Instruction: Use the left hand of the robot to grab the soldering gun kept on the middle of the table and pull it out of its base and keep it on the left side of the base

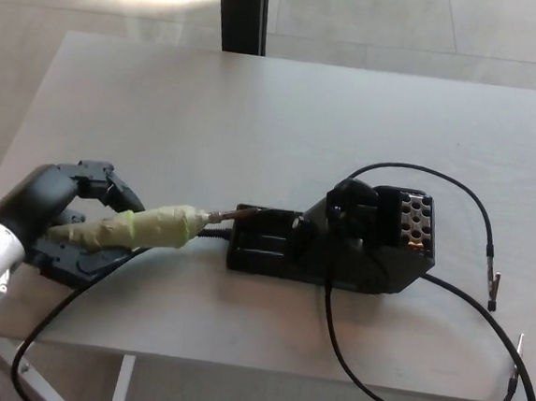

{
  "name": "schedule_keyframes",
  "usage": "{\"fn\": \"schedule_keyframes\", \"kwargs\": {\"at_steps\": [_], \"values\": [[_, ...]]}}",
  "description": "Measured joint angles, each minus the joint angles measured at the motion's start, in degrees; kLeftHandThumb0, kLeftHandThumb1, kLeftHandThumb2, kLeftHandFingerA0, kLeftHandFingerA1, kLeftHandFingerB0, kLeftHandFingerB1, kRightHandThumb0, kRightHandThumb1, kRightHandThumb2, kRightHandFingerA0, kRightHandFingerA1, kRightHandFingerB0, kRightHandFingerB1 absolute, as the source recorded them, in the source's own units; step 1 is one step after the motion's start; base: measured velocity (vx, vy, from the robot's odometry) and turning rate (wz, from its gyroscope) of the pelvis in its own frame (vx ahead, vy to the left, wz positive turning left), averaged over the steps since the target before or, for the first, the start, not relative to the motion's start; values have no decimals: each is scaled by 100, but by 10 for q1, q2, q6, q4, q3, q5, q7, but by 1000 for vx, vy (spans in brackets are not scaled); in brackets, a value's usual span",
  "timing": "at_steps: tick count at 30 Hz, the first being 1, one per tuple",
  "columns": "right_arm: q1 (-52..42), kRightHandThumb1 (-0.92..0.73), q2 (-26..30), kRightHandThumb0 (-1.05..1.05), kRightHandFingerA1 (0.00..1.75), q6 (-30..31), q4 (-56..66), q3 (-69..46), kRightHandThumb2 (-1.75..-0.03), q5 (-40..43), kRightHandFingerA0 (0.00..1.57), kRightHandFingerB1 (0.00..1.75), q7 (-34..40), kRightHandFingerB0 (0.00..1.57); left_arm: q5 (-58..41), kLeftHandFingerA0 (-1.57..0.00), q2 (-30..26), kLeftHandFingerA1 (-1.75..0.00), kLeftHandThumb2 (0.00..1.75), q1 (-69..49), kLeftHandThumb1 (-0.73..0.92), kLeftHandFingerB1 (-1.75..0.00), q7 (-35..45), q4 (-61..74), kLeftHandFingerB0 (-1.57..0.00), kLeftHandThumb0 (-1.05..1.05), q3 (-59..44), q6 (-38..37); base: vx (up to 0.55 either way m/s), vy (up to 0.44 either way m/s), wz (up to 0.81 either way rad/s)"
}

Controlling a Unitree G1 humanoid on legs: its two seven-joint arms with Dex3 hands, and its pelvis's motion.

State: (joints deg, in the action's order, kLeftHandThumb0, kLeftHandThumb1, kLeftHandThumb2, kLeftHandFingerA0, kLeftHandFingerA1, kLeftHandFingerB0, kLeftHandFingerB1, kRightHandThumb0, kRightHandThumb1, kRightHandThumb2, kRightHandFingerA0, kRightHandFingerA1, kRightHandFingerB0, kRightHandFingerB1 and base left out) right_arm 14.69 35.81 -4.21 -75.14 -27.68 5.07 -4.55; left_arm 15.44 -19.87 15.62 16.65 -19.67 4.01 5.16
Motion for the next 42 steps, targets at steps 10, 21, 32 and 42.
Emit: {"fn": "schedule_keyframes", "kwargs": {"at_steps": [10, 21, 32, 42], "values": [[0, -17, 0, -77, 107, -2, 0, -3, -137, 9, 127, 144, 0, 31, 41, -20, -65, -45, 61, 37, 72, -31, -44, -44, -25, -50, 62, -41, 0, 0, 0], [0, -30, 0, -77, 110, -5, 0, 2, -125, 11, 120, 107, -1, 50, 103, 0, -118, 0, 84, 39, 62, -3, -30, -15, 0, -72, 143, -31, 0, 0, 0], [0, -16, 0, -76, 107, -6, 0, 3, -138, 12, 129, 146, -1, 24, 124, 0, -135, 0, 84, 30, 62, -2, -5, 1, 0, -74, 150, -25, 0, 0, 0], [2, -13, 0, -77, 106, -6, -2, 5, -137, 12, 136, 150, -1, 21, 118, 0, -163, 0, 83, 17, 63, 0, 20, 56, 0, -72, 115, -25, 0, 0, 0]]}}
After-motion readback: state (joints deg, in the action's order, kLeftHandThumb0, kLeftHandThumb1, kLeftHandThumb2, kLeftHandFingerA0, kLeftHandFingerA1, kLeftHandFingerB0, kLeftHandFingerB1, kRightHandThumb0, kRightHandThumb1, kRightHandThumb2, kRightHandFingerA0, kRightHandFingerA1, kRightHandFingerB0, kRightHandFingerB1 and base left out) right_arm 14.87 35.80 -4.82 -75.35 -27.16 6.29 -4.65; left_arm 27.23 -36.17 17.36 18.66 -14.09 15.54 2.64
